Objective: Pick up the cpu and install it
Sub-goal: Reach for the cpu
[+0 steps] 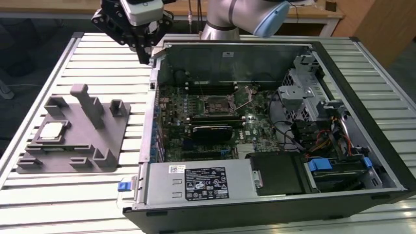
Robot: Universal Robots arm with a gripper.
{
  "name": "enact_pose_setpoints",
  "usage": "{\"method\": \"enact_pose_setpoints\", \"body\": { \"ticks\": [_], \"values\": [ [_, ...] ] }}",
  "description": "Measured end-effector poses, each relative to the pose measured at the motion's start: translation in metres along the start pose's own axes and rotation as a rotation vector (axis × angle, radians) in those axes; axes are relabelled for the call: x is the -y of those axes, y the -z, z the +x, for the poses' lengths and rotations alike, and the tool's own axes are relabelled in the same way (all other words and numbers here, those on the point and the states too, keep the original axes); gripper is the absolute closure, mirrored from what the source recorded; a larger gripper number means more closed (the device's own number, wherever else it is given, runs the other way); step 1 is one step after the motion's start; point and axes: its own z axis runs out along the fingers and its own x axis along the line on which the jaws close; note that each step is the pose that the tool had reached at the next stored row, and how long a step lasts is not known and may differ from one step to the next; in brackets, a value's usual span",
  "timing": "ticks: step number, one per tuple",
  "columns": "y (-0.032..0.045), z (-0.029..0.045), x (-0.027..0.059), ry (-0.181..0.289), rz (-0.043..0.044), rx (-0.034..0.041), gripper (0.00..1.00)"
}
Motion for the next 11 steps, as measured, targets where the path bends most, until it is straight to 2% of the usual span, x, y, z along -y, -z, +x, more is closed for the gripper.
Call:
{"method": "enact_pose_setpoints", "body": {
  "ticks": [11],
  "values": [
    [0.0006,0.0219,0.0017,0.0,0.0,0.0001,0.89]
  ]
}}
